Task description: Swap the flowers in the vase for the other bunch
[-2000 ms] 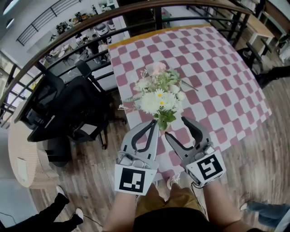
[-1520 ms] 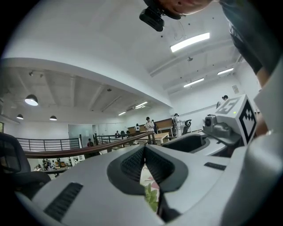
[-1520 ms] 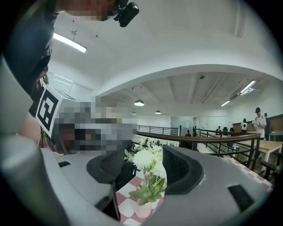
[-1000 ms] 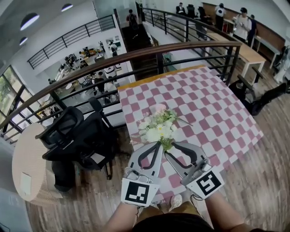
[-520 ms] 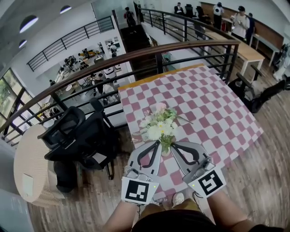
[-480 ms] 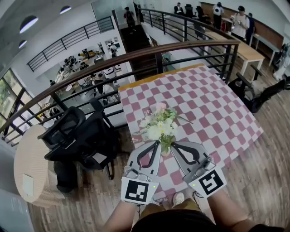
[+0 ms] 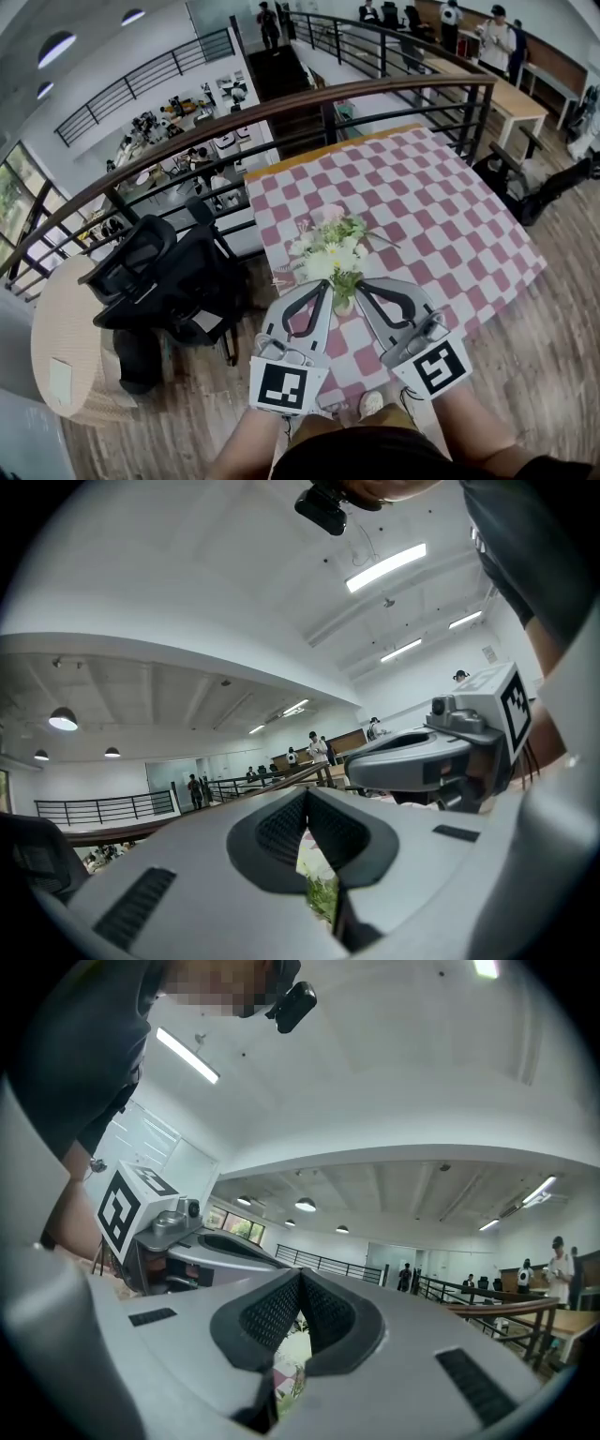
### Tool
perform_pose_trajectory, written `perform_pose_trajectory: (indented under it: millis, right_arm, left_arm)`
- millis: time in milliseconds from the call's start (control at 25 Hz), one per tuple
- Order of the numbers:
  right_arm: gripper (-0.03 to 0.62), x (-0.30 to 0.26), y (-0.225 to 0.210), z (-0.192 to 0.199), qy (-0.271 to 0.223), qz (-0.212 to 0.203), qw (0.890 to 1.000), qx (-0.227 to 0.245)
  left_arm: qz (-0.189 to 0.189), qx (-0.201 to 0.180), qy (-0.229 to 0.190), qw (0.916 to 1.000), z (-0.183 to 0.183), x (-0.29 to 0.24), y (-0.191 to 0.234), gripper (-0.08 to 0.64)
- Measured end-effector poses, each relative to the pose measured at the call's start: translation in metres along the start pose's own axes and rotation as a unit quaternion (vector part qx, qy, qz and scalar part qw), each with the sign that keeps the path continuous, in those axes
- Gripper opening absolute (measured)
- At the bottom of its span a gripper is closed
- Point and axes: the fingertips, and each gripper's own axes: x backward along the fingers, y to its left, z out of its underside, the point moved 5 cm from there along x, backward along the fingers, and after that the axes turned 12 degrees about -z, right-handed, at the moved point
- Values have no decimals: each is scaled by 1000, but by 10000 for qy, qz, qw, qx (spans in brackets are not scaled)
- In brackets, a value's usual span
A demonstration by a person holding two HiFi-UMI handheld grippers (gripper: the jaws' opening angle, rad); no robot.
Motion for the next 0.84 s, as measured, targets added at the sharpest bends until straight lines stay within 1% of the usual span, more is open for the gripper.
perform_pose_trajectory:
  millis: [320, 840]
  right_arm:
    - [31, 2, -4, 5, 68, 24, 10000, -35]
    - [31, -5, -2, 6, 112, 6, 9999, -47]
  left_arm:
    - [60, -199, -29, 9998, 1, -4, -5, 8]
    - [112, -181, -9, 9998, 3, -6, 0, 8]
